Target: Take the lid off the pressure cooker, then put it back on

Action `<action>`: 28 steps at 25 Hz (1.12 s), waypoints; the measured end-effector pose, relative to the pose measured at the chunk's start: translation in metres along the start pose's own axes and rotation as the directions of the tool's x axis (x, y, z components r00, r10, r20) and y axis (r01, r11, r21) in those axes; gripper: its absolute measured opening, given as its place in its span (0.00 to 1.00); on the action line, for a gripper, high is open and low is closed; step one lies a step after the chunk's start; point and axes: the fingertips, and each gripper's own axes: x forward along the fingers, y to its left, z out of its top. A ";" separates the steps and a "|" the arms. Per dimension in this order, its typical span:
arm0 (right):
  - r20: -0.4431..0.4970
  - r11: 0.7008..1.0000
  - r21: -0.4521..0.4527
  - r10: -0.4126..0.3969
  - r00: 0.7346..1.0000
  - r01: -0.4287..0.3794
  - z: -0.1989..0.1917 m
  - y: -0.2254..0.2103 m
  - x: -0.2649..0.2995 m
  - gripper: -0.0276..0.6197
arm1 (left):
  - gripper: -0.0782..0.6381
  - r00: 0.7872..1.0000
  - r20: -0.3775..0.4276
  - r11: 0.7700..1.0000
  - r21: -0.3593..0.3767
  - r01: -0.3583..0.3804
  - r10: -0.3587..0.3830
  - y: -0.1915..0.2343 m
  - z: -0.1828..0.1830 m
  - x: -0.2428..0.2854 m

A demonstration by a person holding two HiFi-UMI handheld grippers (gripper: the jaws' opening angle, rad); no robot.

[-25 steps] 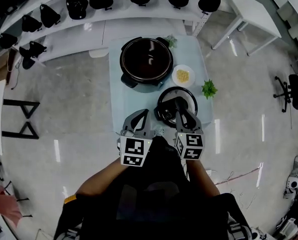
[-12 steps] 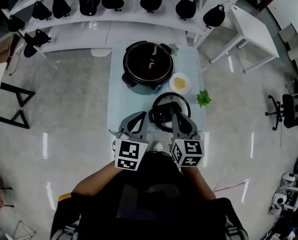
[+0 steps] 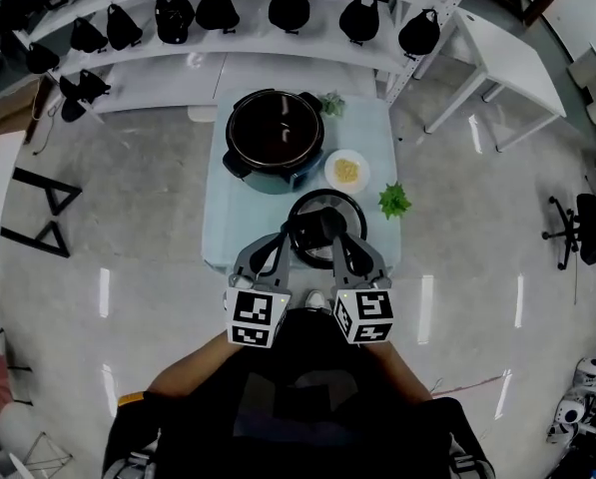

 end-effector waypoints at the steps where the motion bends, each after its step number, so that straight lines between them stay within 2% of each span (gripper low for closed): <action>1: 0.000 1.000 -0.007 0.017 1.000 -0.017 -0.002 -0.001 -0.002 0.10 | 0.12 1.000 -0.005 1.000 0.001 -0.011 0.011 -0.005 -0.001 0.000; 9: -0.006 0.989 0.002 0.145 0.989 -0.145 -0.025 -0.022 -0.016 0.09 | 0.12 0.992 -0.074 0.994 0.037 -0.101 0.104 -0.047 -0.020 0.001; 14: -0.010 0.982 -0.021 0.188 0.982 -0.189 -0.033 -0.031 -0.014 0.09 | 0.12 0.984 -0.085 0.987 0.052 -0.153 0.157 -0.054 -0.029 -0.004; 19: 0.008 0.982 -0.053 0.182 0.983 -0.182 -0.025 -0.025 -0.018 0.09 | 0.12 0.986 -0.045 0.985 0.066 -0.158 0.161 -0.048 -0.019 -0.006; 23: 0.005 0.988 -0.031 0.149 0.989 -0.149 -0.022 -0.018 -0.024 0.09 | 0.12 0.990 -0.022 0.987 0.087 -0.134 0.136 -0.043 -0.009 -0.009; 28: -0.009 0.992 -0.048 0.115 0.993 -0.115 -0.022 -0.007 -0.024 0.09 | 0.12 0.993 -0.009 0.990 0.076 -0.120 0.121 -0.030 -0.009 -0.017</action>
